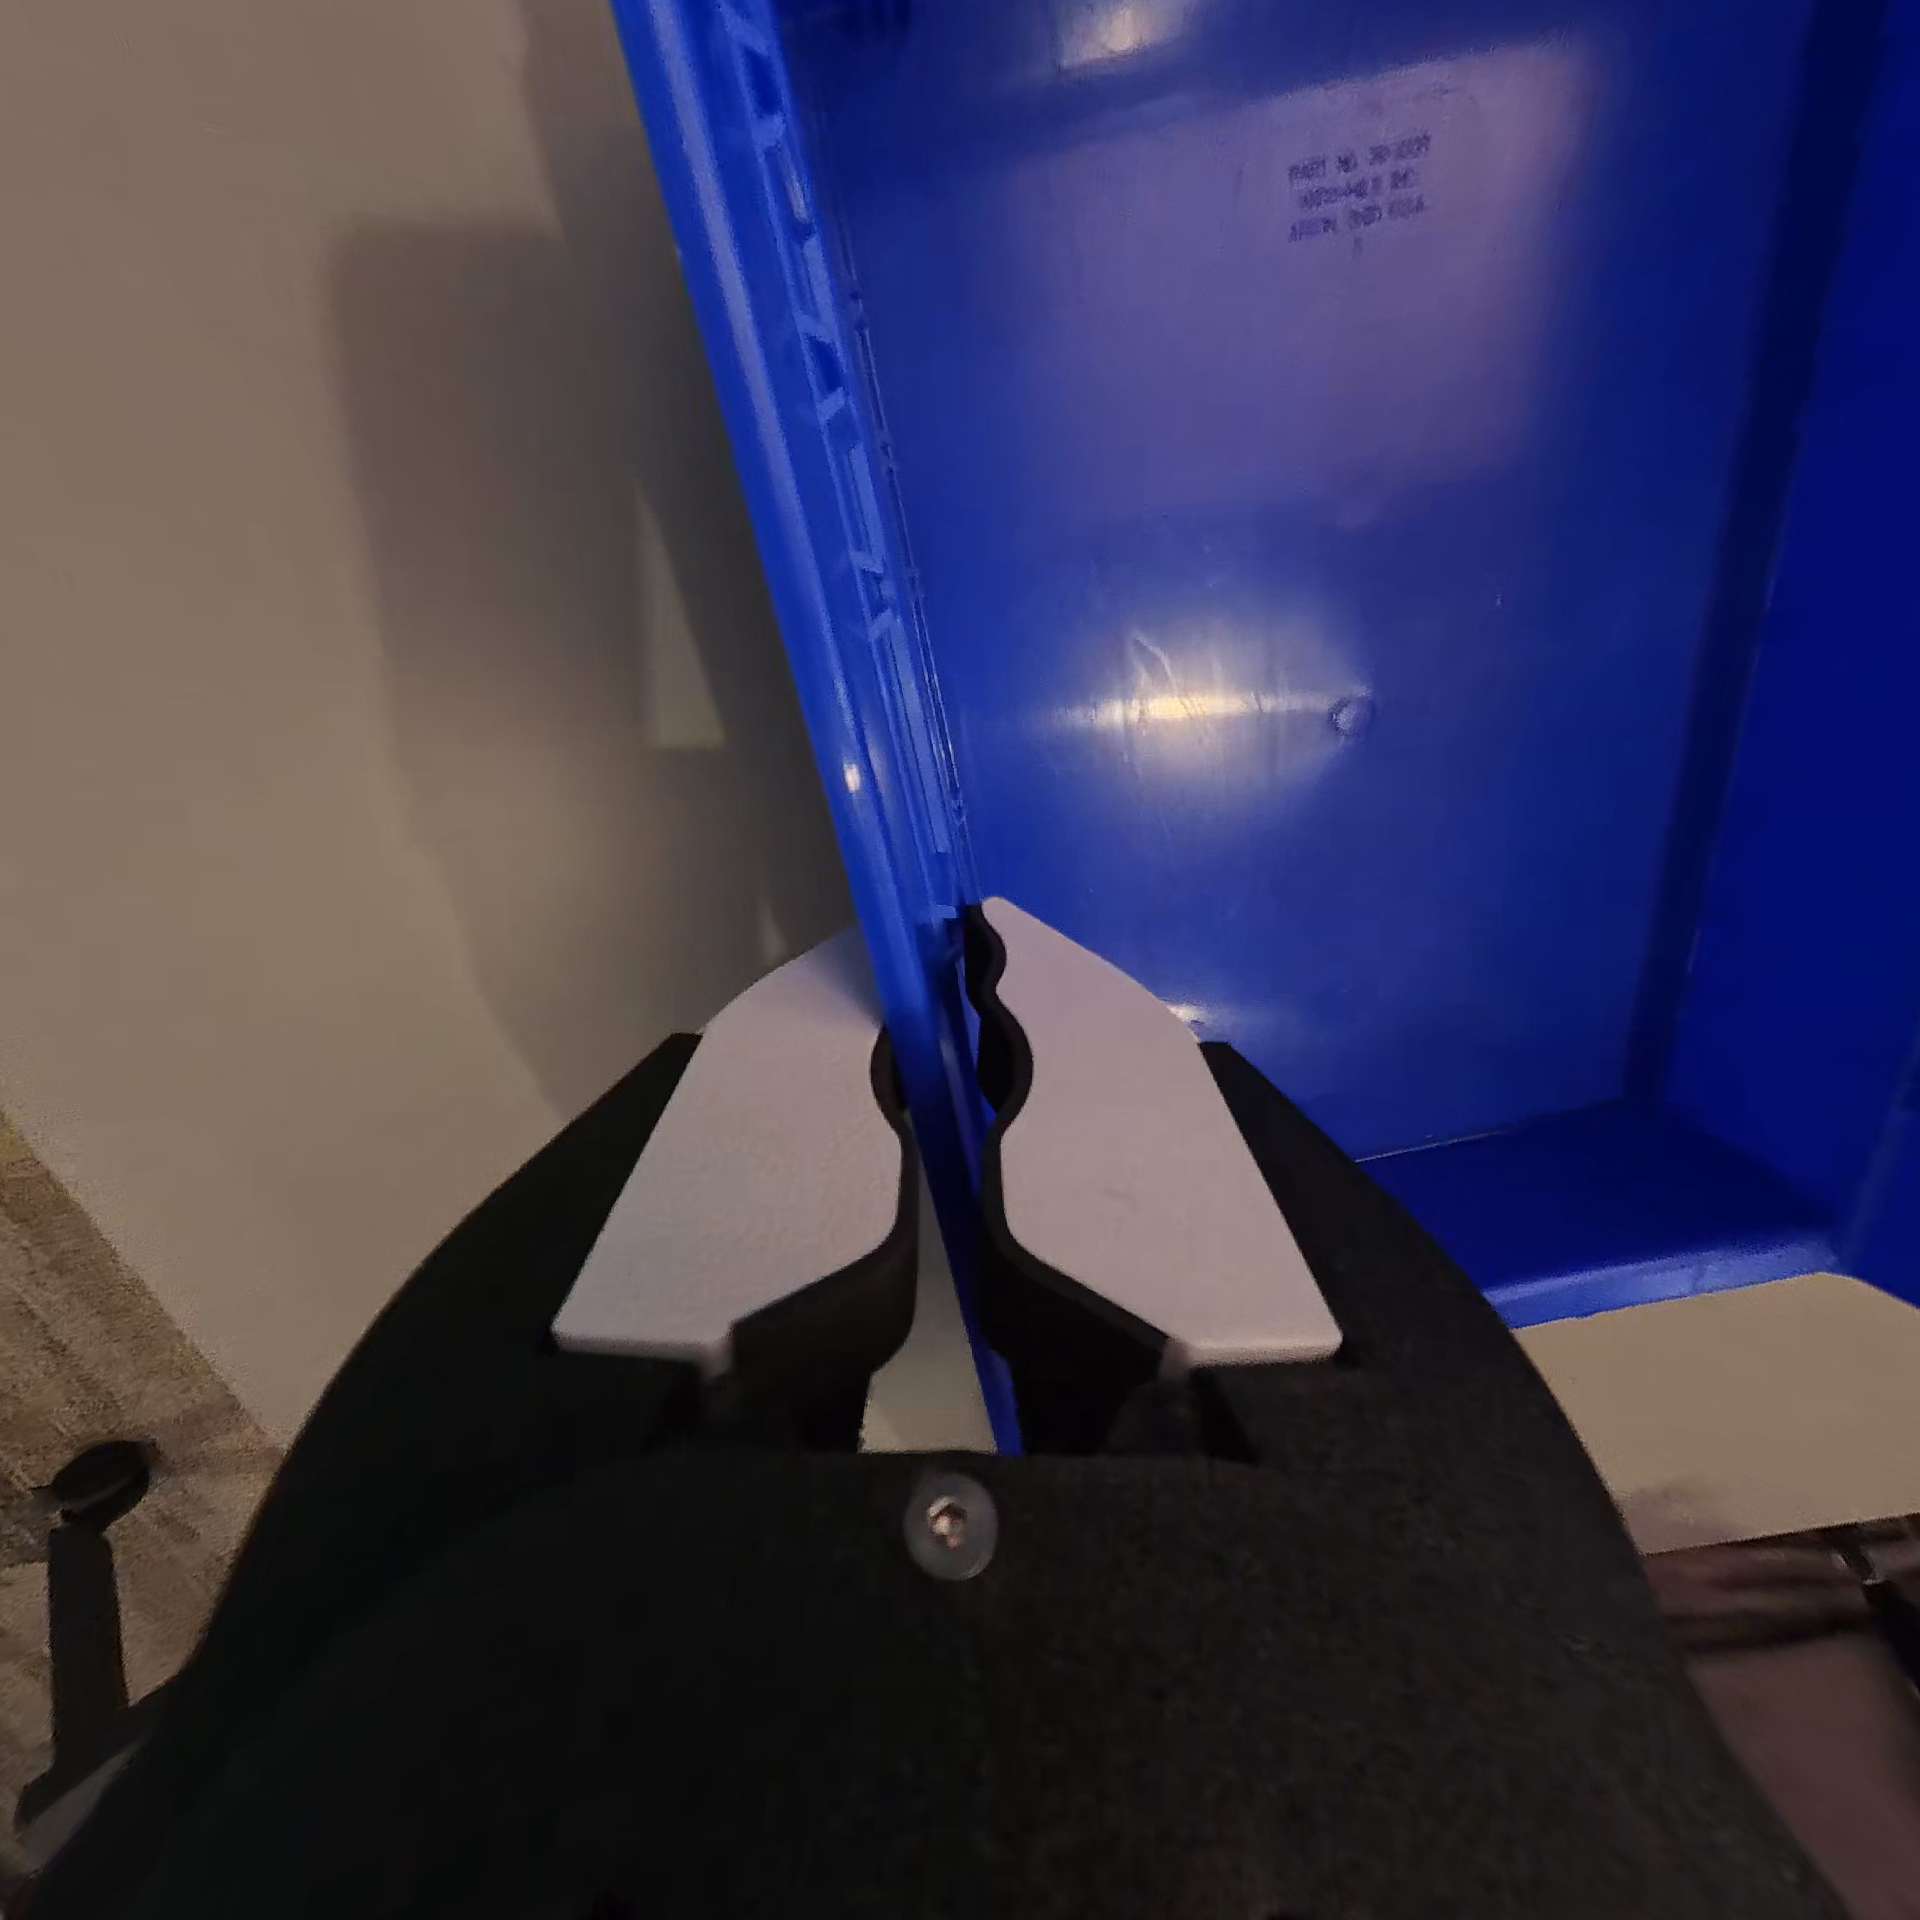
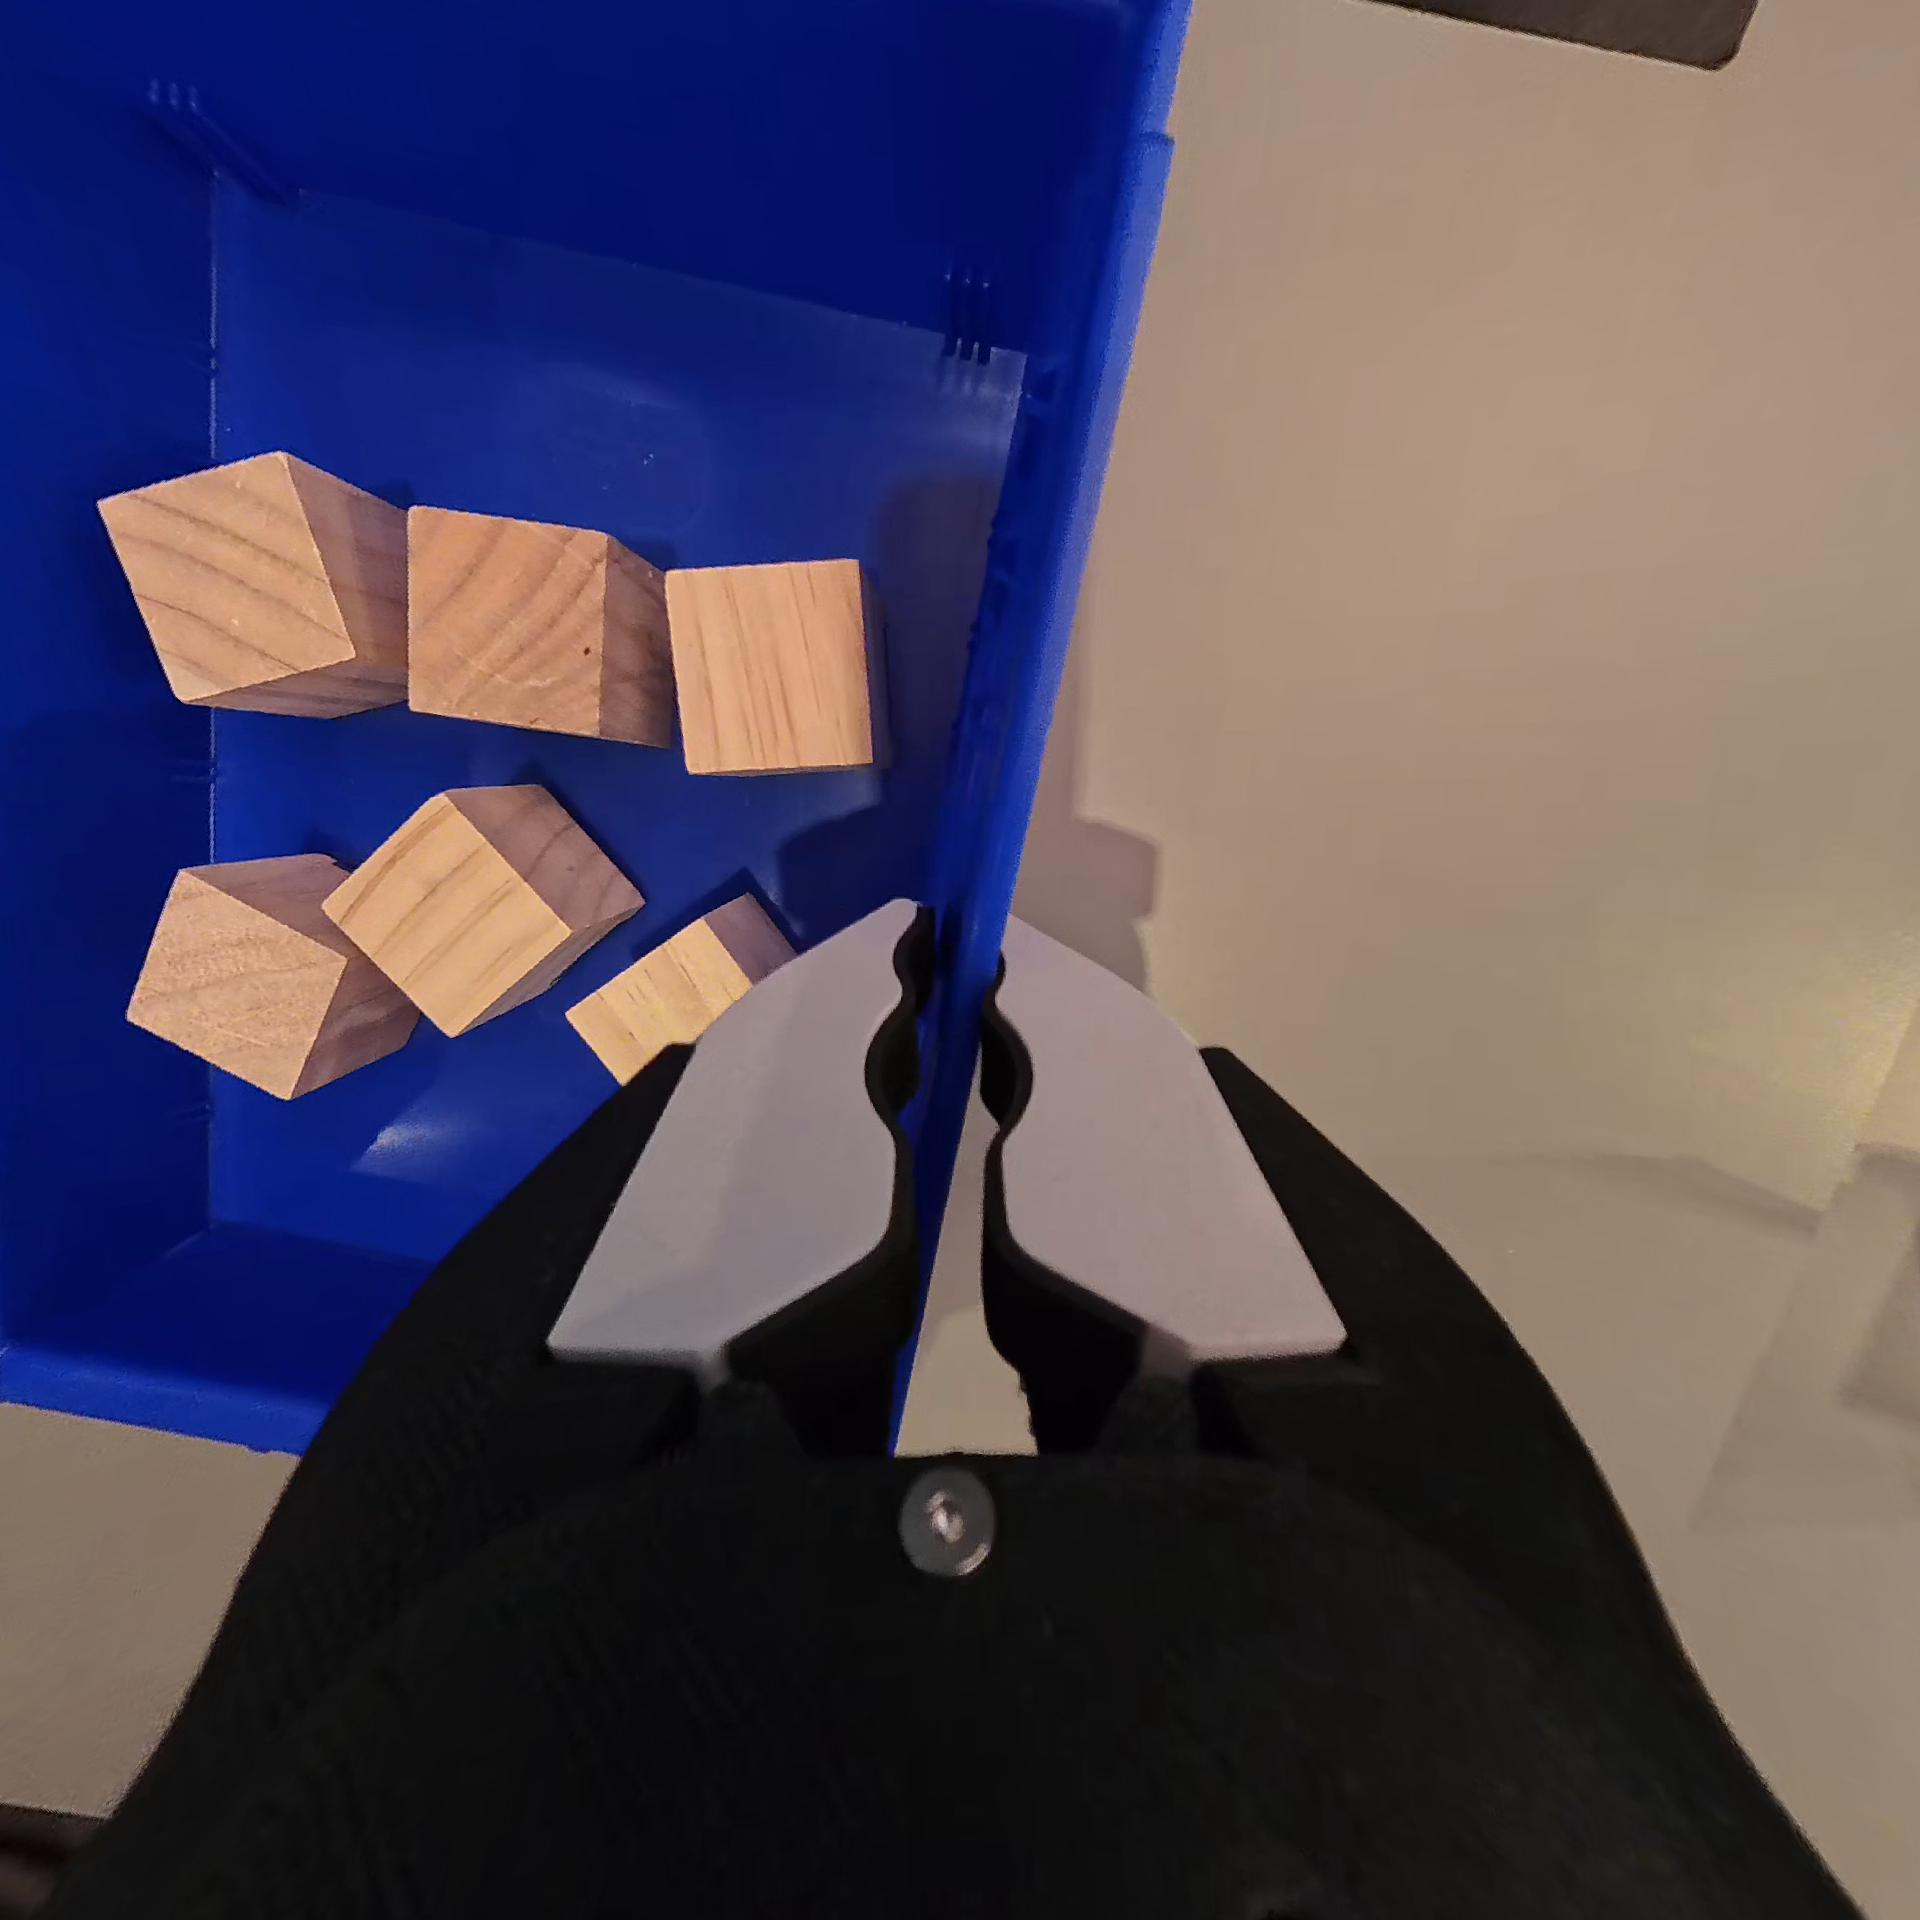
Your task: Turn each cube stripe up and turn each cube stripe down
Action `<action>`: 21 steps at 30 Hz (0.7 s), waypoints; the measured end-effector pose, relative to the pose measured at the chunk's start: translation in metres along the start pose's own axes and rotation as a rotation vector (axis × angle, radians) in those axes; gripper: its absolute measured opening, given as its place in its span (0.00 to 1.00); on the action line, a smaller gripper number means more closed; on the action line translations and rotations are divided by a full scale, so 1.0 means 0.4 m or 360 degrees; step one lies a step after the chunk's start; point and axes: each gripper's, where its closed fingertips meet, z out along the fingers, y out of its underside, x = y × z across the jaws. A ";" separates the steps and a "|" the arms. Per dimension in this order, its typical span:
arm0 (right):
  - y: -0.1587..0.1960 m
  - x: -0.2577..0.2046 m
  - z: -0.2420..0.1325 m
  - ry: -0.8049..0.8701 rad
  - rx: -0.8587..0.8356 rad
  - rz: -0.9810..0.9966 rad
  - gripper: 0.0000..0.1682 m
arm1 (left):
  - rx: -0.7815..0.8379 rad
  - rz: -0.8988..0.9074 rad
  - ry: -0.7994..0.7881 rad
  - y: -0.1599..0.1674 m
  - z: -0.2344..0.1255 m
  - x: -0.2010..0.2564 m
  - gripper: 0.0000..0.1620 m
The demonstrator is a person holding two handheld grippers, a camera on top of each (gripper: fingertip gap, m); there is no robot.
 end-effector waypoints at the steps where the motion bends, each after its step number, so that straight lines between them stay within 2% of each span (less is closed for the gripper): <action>1: 0.002 -0.002 -0.001 0.0007 -0.0011 -0.0012 0.05 | -0.0008 0.0041 0.0004 -0.006 0.002 0.024 0.03; 4: 0.012 -0.019 -0.004 0.0007 -0.0065 -0.0055 0.06 | -0.0027 0.0193 0.0066 -0.019 0.010 0.112 0.03; 12: 0.021 -0.098 -0.005 0.0000 -0.0187 -0.0158 0.06 | -0.0077 0.0366 0.0081 -0.029 0.024 0.277 0.05; 21: 0.014 -0.237 0.001 0.0077 -0.0291 -0.0372 0.10 | -0.0171 0.0353 0.0114 0.003 0.023 0.350 0.08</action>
